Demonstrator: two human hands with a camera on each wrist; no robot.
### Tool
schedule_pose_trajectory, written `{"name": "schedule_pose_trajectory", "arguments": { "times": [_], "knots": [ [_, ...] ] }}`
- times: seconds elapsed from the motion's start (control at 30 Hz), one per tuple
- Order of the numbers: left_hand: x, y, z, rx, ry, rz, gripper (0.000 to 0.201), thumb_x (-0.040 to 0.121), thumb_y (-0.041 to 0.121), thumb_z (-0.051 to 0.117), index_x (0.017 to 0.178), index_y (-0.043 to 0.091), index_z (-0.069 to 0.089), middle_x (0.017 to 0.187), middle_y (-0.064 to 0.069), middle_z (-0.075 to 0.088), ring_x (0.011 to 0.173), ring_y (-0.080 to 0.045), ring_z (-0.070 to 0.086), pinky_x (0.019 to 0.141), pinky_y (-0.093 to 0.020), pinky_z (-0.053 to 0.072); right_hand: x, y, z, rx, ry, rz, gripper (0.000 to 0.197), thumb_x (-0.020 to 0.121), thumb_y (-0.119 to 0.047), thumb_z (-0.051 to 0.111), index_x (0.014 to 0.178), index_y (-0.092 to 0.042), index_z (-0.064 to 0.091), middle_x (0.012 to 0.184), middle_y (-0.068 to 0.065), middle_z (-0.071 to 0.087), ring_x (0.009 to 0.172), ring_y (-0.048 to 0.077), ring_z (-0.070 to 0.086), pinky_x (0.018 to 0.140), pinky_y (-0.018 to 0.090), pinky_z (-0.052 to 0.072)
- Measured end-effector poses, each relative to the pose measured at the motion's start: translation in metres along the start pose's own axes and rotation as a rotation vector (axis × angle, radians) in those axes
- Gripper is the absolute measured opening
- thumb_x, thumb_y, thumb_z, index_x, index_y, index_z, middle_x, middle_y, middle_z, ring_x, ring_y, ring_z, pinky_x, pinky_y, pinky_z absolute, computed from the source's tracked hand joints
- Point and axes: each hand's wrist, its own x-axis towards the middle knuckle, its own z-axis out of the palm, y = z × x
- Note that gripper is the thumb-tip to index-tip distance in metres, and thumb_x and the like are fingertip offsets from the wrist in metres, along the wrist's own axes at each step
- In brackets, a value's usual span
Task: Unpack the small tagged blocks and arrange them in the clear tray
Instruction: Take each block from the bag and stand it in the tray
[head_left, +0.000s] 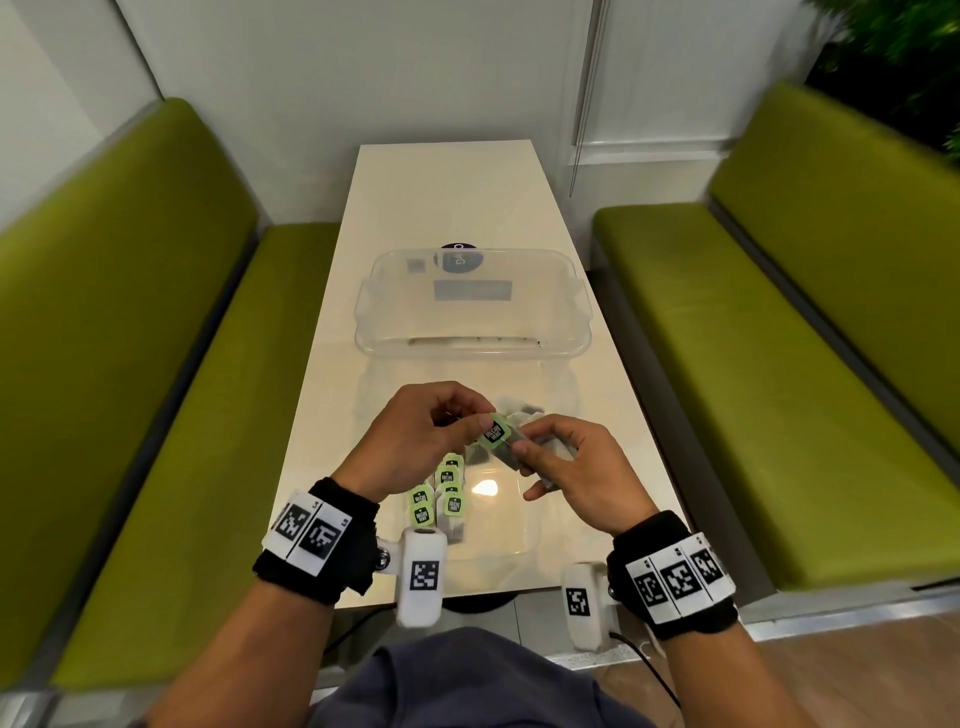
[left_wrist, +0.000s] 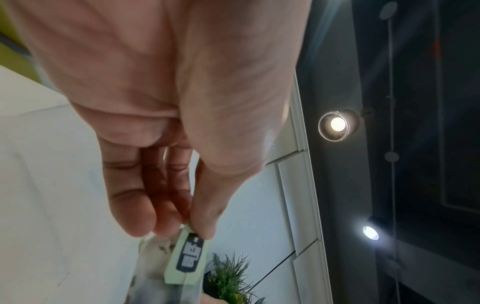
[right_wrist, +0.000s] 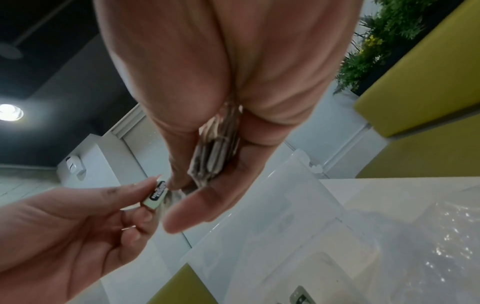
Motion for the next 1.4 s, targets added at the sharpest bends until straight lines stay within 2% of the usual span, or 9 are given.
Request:
{"name": "schedule_pose_trajectory", "arguments": {
  "times": [0.23,0.37,0.5,0.6,0.77,0.97,1.13,1.3,1.4],
  "knots": [
    [0.000,0.002,0.002,-0.019,-0.028,-0.034,0.006,0.099,0.008,0.065,0.097,0.005,0.070,0.082,-0.001,0.069,0.072,-0.014,0.065,0.068,-0.023,0.055,-0.001,-0.001,0.001,-0.091,0.013,-0.048,0.013,0.086,-0.006,0.077,0.095,-0.015,0.076,0.096,0.006,0.068,0.071,0.015,0.068,0.059,0.036,0.063],
    [-0.002,0.002,0.000,-0.029,-0.050,-0.018,0.006,0.101,0.009,0.062,0.101,0.003,0.064,0.099,-0.016,0.068,0.076,-0.018,0.070,0.071,-0.025,0.058,0.000,0.001,0.000,0.026,0.013,-0.005,0.014,0.088,-0.005,0.075,0.102,-0.001,0.074,0.095,0.013,0.069,0.076,0.025,0.070,0.061,0.038,0.063],
    [-0.003,0.002,0.002,-0.118,-0.066,-0.058,0.010,0.103,0.010,0.059,0.107,0.001,0.059,0.109,-0.025,0.068,0.083,-0.034,0.076,0.076,-0.033,0.064,-0.002,-0.004,0.000,0.095,-0.026,0.015,0.019,0.088,-0.002,0.073,0.105,0.007,0.070,0.090,0.017,0.068,0.075,0.023,0.070,0.061,0.037,0.064],
    [-0.003,0.003,0.002,-0.154,-0.062,-0.030,0.008,0.102,0.005,0.059,0.107,-0.001,0.059,0.101,-0.025,0.071,0.078,-0.028,0.075,0.073,-0.028,0.062,-0.004,-0.008,-0.002,0.131,-0.072,0.033,0.019,0.087,-0.006,0.074,0.103,0.005,0.071,0.087,0.016,0.070,0.075,0.024,0.069,0.061,0.037,0.063],
    [-0.003,0.005,-0.001,-0.173,-0.079,0.034,0.005,0.099,-0.001,0.060,0.103,0.002,0.062,0.093,-0.010,0.071,0.072,-0.019,0.071,0.073,-0.026,0.060,-0.006,-0.016,-0.004,0.194,-0.071,0.051,0.027,0.087,-0.023,0.069,0.098,0.002,0.072,0.088,0.020,0.072,0.073,0.024,0.068,0.058,0.033,0.060],
    [-0.005,0.010,-0.002,-0.099,-0.100,0.073,0.008,0.099,-0.002,0.060,0.106,-0.001,0.064,0.098,-0.020,0.072,0.077,-0.020,0.071,0.075,-0.027,0.060,-0.003,-0.025,-0.007,0.105,-0.060,-0.004,0.012,0.089,-0.004,0.073,0.097,0.004,0.075,0.083,0.016,0.069,0.060,0.019,0.065,0.051,0.027,0.055],
    [-0.003,0.009,-0.003,-0.028,-0.089,0.082,0.009,0.099,0.001,0.062,0.105,0.005,0.067,0.097,-0.018,0.073,0.077,-0.023,0.072,0.077,-0.032,0.061,-0.004,-0.032,-0.005,-0.016,-0.042,-0.073,0.007,0.089,-0.004,0.073,0.093,0.002,0.075,0.091,0.029,0.067,0.046,0.018,0.054,0.045,0.023,0.048],
    [-0.003,0.009,-0.003,-0.016,-0.081,0.081,0.010,0.099,0.001,0.063,0.104,0.006,0.069,0.095,-0.019,0.073,0.076,-0.023,0.070,0.074,-0.028,0.059,-0.003,-0.030,-0.004,-0.062,0.000,-0.096,0.011,0.091,-0.012,0.073,0.095,-0.002,0.074,0.083,0.005,0.069,0.045,0.021,0.055,0.047,0.025,0.048],
    [-0.003,0.009,-0.003,-0.001,-0.090,0.074,0.011,0.098,0.002,0.064,0.104,0.008,0.070,0.095,-0.018,0.073,0.076,-0.022,0.070,0.075,-0.029,0.059,-0.002,-0.029,-0.003,-0.092,0.014,-0.119,0.008,0.093,-0.012,0.072,0.093,-0.004,0.073,0.082,0.001,0.068,0.045,0.021,0.055,0.048,0.025,0.047]
  ]
}}
